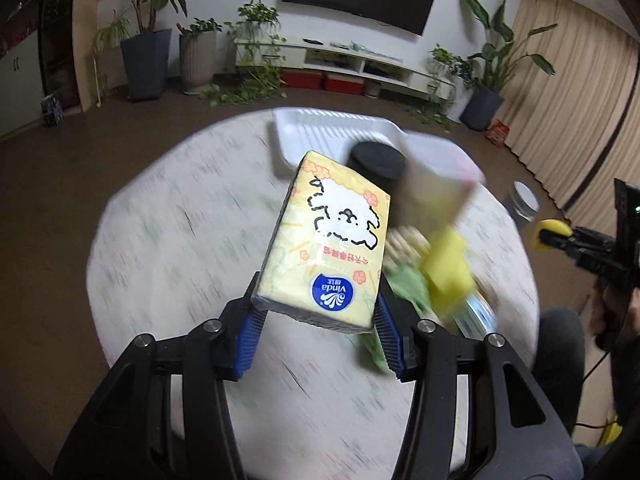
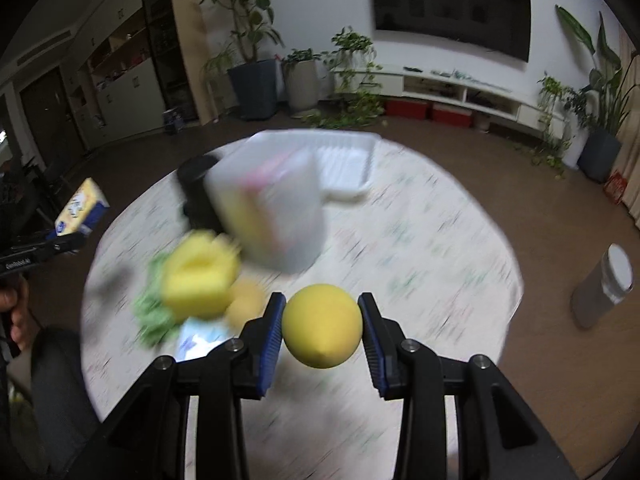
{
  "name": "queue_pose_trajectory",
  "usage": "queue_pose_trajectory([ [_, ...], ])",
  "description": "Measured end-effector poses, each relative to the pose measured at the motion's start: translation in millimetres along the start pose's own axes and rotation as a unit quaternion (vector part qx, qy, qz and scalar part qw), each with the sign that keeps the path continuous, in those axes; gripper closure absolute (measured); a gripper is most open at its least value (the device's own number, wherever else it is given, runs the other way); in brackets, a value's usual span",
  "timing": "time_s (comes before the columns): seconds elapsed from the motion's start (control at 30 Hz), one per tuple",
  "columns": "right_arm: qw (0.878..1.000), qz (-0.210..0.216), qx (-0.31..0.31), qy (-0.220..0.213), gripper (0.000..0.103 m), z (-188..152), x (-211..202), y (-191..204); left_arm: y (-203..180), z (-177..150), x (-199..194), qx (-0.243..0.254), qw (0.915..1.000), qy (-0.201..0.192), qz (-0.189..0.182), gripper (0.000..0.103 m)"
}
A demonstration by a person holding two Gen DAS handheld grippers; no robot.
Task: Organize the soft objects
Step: 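Lower tissue pack into white tray with left gripper while right drops egg sponge there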
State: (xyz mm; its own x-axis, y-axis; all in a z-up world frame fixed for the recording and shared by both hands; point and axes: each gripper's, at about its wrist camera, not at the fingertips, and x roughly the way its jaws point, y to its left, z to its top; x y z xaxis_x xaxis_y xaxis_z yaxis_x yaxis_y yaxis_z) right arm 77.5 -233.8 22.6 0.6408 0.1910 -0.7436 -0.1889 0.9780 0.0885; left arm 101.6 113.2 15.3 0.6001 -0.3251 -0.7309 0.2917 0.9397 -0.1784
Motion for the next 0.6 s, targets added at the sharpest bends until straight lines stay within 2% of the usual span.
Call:
queue_pose_trajectory([
  [0.17,1.0,-0.001,-0.005,0.002,0.063,71,44,-37,24,73,50,0.022,0.9995,0.007,0.02,0.055],
  [0.37,0.999,0.018,-0.031,0.032,0.063,138,119,-54,20,144,124,0.079,0.9966,0.024,-0.01,0.055],
  [0.47,0.997,0.025,-0.049,0.046,0.063,159,156,-56,18,168,162,0.102,0.9938,0.04,-0.018,0.055],
  [0.6,0.994,0.039,-0.072,0.072,0.063,178,201,-54,12,181,207,0.132,0.9886,0.069,-0.022,0.055],
])
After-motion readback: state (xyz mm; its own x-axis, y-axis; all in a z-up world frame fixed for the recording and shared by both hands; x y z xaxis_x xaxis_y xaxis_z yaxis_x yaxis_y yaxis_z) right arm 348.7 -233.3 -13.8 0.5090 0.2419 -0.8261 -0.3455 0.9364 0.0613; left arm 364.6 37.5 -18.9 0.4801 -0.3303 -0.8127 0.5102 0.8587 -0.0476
